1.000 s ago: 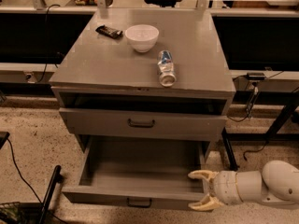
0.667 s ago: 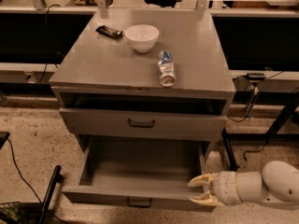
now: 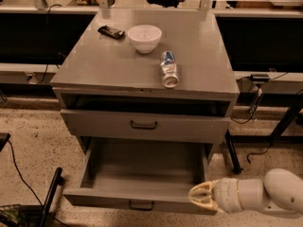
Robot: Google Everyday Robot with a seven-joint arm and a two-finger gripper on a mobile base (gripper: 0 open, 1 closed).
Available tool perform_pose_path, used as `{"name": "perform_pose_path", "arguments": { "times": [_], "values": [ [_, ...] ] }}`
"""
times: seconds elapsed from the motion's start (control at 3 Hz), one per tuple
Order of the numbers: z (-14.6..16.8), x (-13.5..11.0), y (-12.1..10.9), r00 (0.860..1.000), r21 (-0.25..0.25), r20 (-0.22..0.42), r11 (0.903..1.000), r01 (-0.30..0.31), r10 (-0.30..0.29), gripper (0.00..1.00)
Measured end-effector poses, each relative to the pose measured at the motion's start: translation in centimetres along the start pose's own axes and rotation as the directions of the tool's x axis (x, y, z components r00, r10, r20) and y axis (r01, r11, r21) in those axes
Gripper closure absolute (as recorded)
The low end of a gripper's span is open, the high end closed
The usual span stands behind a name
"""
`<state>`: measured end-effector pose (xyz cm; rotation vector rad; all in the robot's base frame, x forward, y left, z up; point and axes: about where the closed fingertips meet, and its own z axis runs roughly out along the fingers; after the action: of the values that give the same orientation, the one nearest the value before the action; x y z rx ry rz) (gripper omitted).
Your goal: Close middle drawer
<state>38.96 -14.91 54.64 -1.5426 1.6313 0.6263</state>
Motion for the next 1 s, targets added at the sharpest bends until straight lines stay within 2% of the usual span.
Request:
{"name": "perform_pose_path", "arguments": {
  "times": [0.33,0.67,1.0],
  "values": [
    [0.2,2.7,4.2,0.997,0.020,0.064,0.9987,0.048,-0.049,1.00],
    [0.3,2.8,4.3,0.997,0.019,0.064,0.9985,0.052,-0.053,1.00],
    [1.4,3.7,5.2,0.994,0.016,0.065,0.9961,0.087,-0.088,1.00]
  ]
}}
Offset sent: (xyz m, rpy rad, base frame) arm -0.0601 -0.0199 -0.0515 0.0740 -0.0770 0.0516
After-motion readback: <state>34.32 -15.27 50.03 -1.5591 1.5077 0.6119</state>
